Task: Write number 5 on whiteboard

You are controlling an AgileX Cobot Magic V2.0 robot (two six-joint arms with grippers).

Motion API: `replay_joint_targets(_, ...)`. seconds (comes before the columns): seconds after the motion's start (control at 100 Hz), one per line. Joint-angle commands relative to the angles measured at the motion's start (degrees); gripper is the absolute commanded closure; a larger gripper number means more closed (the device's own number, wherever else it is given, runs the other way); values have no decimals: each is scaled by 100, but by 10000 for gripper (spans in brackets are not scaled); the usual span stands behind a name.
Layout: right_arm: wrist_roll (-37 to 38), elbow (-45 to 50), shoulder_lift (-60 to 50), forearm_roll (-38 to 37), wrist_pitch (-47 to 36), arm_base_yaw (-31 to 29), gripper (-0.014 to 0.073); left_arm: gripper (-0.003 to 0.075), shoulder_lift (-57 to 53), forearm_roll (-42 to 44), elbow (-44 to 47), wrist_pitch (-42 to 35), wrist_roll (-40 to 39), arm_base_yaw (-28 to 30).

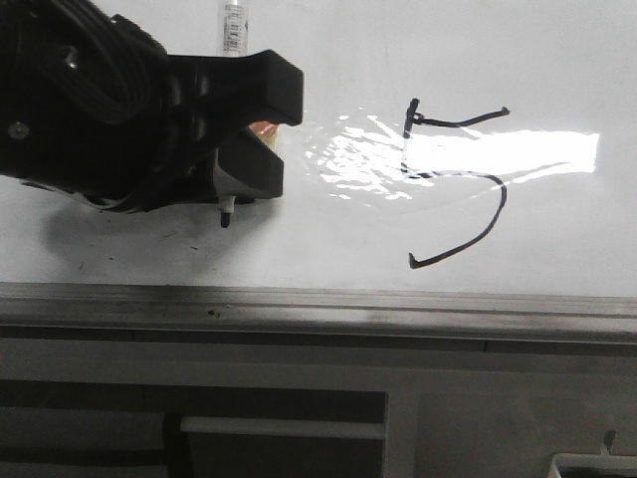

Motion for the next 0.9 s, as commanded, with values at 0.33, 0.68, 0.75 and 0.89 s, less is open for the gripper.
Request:
replay_joint_targets(0.33, -4, -158, -14, -279, -309, -13, 652, 443, 153, -596, -108, -456, 5, 118)
replay_joint_targets(0.68, 6, -158, -14, -279, -309, -13, 652, 261, 153, -599, -119, -512, 5, 118)
replay_joint_targets(0.75, 6, -158, -14, -279, -309, -13, 652, 206, 153, -599, -129, -540, 5, 118)
replay_joint_targets(0.89, 6, -158, -14, -306, -319, -13, 652, 146, 60, -599, -210, -488, 5, 118)
